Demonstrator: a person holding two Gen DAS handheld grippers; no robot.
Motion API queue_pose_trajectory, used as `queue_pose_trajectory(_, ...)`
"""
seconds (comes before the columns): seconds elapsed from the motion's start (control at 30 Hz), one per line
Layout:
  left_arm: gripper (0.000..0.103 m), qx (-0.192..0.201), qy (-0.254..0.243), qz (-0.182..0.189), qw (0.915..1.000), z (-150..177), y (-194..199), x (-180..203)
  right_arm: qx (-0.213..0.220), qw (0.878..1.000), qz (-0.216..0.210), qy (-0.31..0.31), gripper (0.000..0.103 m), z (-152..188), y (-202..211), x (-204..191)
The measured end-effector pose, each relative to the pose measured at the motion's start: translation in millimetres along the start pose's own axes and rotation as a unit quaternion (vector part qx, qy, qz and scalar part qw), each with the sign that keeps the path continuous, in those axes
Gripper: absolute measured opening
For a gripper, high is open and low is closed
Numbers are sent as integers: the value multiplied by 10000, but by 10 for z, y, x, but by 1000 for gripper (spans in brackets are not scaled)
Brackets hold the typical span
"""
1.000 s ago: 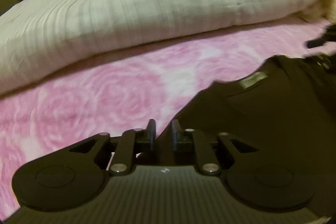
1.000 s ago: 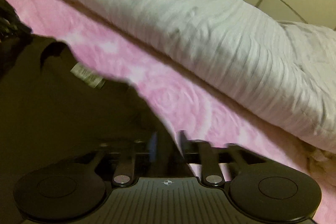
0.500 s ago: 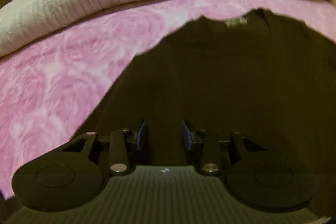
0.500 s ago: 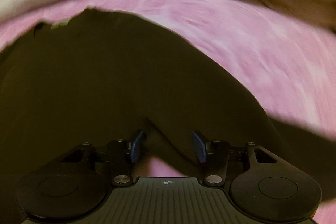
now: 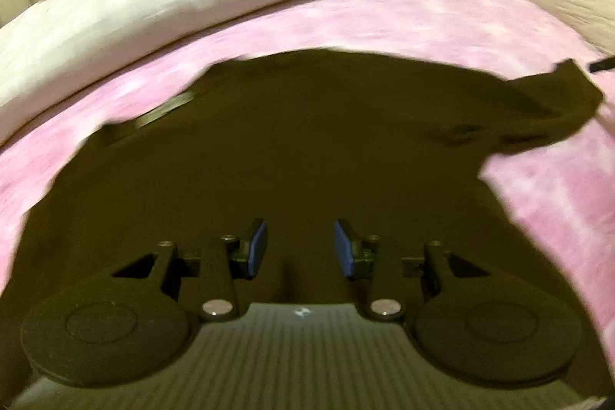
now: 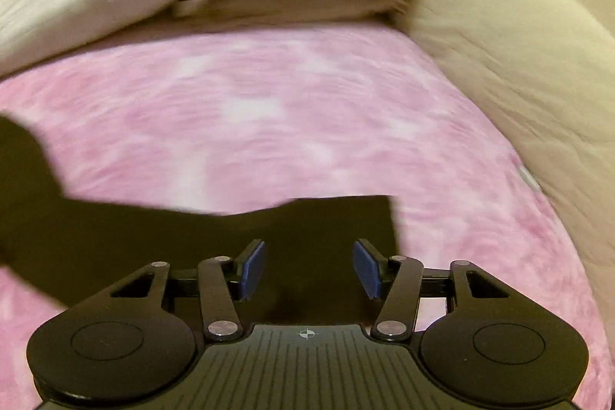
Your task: Fold clothes
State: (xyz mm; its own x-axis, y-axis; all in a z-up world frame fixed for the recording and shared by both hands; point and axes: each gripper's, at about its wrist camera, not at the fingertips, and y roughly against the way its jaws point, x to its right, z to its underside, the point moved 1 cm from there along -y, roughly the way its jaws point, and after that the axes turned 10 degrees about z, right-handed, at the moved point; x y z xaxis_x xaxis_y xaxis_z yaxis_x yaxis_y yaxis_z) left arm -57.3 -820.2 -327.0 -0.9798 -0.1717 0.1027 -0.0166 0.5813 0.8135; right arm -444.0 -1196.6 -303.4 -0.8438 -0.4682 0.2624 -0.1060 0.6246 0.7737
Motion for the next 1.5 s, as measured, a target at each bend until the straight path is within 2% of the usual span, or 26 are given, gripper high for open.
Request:
queue_pose_trajectory(0.1,33,36,-352,241,9991,-266,-268,422,-479,9979,-429,32,54,-43,-345,302)
queue_pose_trajectory(0.2,33,34,-753,399,9964,-537,-567,765,-1019,9916,-639,479,53,46,-658,371)
queue_pose_trajectory(0.23,33,28,-878,429,9952,-626,-664,842,-980,9914,-697,513,42,106,-646,401)
queue_pose_trajectory(0.27,33,27,-991,451,9941,-701,-752,893,-903,9917,-758,513,19,165,-619,437)
queue_pose_trajectory(0.3,33,27,-1103,472,9928,-776,-840,944,-906,9923,-733,422,12,180,-590,488)
queue_pose_trajectory(0.37,33,-7,-1274,446,9908,-921,-1005,976,-818,9953,-523,50,12,204,-474,631)
queue_pose_trajectory(0.57,34,-235,-1639,148,9861,-1254,-1456,909,-1340,9893,-513,-247,13,547,-242,708)
queue_pose_trajectory(0.6,35,-309,-1663,127,9855,-1270,-1524,876,-1305,9900,-479,-244,13,572,-211,701)
queue_pose_trajectory(0.67,35,-454,-1714,89,9841,-1292,-1659,816,-1182,9920,-393,-217,20,609,-153,678)
queue_pose_trajectory(0.73,39,-511,-1734,87,9835,-1287,-1748,761,-1017,9946,-109,-148,25,546,-118,646)
queue_pose_trajectory(0.8,41,-408,-1689,111,9847,-1314,-1786,726,-663,9976,192,-66,29,456,-30,592)
queue_pose_trajectory(0.9,41,-249,-1498,81,9884,-1411,-1850,705,-66,9992,375,113,42,313,88,474)
queue_pose_trajectory(0.97,40,-142,-1388,61,9902,-1474,-1872,708,74,9993,48,362,48,218,33,350)
queue_pose_trajectory(1.03,37,-19,-1363,91,9906,-1501,-1808,762,111,9969,-243,734,49,131,-77,208)
queue_pose_trajectory(1.07,37,66,-1406,167,9899,-1483,-1736,817,74,9944,-335,1000,49,92,-164,127)
queue_pose_trajectory(1.2,37,219,-1727,578,9830,-1221,-1385,1125,-17,9931,-56,1171,48,-62,-495,136)
queue_pose_trajectory(1.23,37,213,-1793,663,9813,-1128,-1310,1210,-40,9927,22,1203,44,-101,-578,142)
queue_pose_trajectory(1.33,38,47,-1902,904,9776,-854,-1207,1473,-106,9912,255,1298,43,-216,-826,160)
queue_pose_trajectory(1.43,38,-55,-2117,998,9722,-650,-1180,1734,-18,9968,329,723,43,-355,-801,319)
queue_pose_trajectory(1.5,38,-85,-2423,1011,9649,-543,-1167,1893,152,9985,92,526,43,-314,-583,327)
